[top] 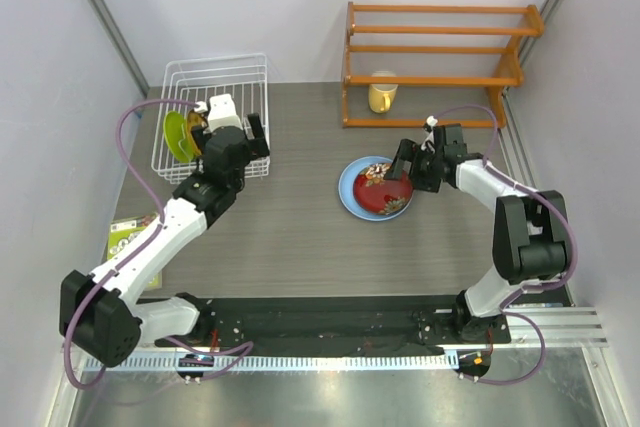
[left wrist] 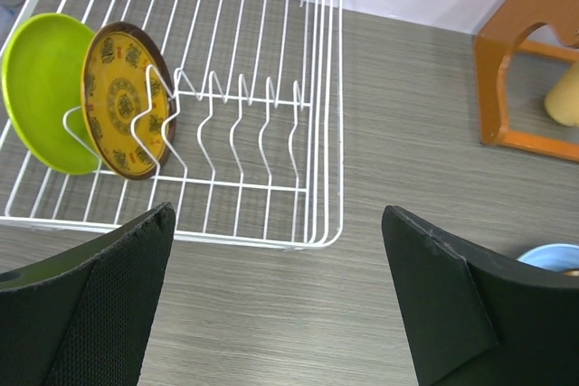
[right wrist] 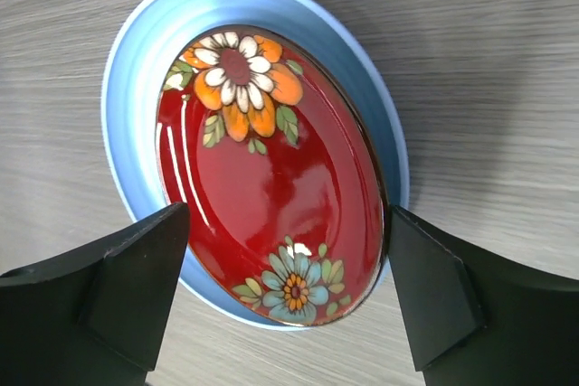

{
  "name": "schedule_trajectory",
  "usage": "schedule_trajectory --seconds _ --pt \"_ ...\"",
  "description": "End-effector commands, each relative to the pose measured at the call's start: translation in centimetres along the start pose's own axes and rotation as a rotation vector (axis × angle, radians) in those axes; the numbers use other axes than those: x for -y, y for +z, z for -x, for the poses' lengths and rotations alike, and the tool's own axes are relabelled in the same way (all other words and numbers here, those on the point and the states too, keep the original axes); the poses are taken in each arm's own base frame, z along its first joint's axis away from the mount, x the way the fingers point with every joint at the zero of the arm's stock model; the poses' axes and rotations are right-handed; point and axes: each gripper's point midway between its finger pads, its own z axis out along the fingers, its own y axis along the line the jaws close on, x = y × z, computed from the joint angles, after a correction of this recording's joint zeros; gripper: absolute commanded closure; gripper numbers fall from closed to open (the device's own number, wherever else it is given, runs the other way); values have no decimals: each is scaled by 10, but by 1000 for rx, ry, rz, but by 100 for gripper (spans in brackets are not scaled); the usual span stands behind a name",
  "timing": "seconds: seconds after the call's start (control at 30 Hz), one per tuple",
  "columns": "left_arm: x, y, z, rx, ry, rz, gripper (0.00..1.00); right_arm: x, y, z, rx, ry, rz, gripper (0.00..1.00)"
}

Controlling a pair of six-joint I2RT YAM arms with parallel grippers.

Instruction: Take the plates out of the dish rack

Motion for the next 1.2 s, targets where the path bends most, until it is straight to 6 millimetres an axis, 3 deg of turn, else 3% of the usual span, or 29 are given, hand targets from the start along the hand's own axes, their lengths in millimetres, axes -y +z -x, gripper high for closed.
schedule_trajectory --seconds 0.0,0.27,0.37,0.57,0.73,0.97,1.07,1.17 --pt "-12 5 10 26 30 75 3 4 -31 34 107 -99 -116 6" --pt "-41 21 19 26 26 157 2 10 -52 43 162 -127 -188 5" --pt "-75 33 30 37 -11 235 0 10 -59 44 180 -134 -198 4" --pt "-124 72 23 3 -29 345 2 12 -58 38 166 -138 -193 4" --pt "-140 114 -8 -77 -9 376 7 16 -50 30 130 -134 -194 4" --pt "-140 160 -24 -102 -24 360 12 20 -42 25 102 -134 -197 4" --pt "-146 171 -27 -114 -25 381 21 21 -39 23 90 -133 -196 4" --pt "-149 179 -29 -124 -22 387 38 24 -37 23 84 -133 -200 5"
